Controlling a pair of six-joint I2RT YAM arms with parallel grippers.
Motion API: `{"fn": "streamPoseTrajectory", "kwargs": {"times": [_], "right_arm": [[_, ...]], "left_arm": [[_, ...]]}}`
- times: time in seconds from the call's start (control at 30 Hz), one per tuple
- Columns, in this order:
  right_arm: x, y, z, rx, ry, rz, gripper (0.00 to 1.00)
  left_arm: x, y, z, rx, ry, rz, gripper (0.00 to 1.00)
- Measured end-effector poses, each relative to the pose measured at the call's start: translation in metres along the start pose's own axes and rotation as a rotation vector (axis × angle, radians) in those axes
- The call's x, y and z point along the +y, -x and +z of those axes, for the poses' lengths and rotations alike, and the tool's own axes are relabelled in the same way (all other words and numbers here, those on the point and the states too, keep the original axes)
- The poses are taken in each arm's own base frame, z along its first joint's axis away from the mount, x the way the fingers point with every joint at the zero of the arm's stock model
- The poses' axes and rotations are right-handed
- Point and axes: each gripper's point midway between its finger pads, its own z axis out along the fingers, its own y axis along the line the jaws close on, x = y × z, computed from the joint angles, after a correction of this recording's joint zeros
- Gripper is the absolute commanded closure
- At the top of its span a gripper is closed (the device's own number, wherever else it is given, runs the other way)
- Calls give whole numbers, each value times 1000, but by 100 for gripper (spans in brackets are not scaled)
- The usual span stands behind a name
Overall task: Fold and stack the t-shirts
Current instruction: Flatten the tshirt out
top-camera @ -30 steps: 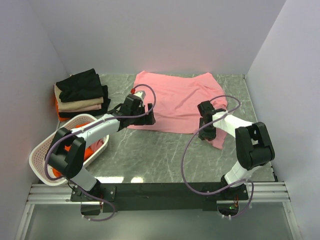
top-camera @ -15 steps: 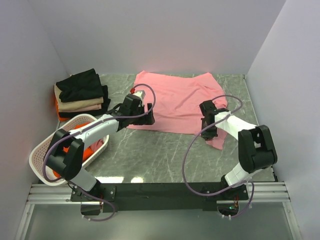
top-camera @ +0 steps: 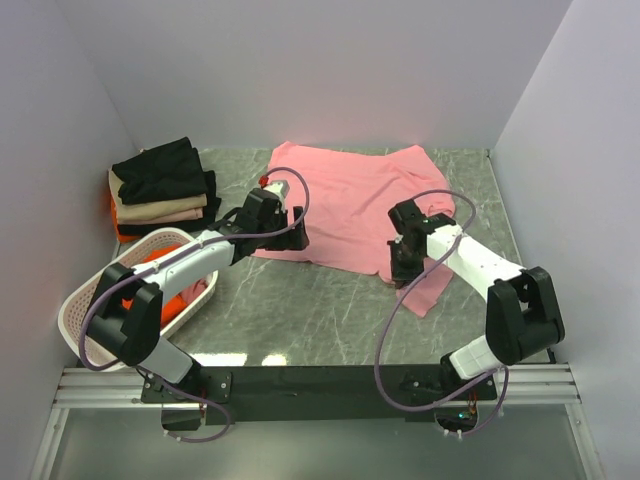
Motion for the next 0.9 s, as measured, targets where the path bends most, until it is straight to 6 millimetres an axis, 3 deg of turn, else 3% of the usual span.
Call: {"fn": "streamPoseTrajectory", "kwargs": {"times": [0.17,0.27,0.3,0.4,0.6,0.9], "right_arm": [[12,-17,-5,38,21,-35,95],[14,-28,-5,65,12,-48,80],[14,-32,-6,72,6,-49,68],[9,-36,-9,71,-25,-43,54],[-5,-25,-11,15,-115,-8,51],[-22,1,15,-14,-160,88,51]], "left_arm": [[-2,-1,-1,4,-11,2,9],[-2,-1,-1,5,-14,8,9],[-2,-1,-1,6,-13,9,9],[-2,-1,-1,7,-13,14,9],[-2,-2,-1,13,-17,15,9],[0,-6,-2,26,-9,15,9]]}}
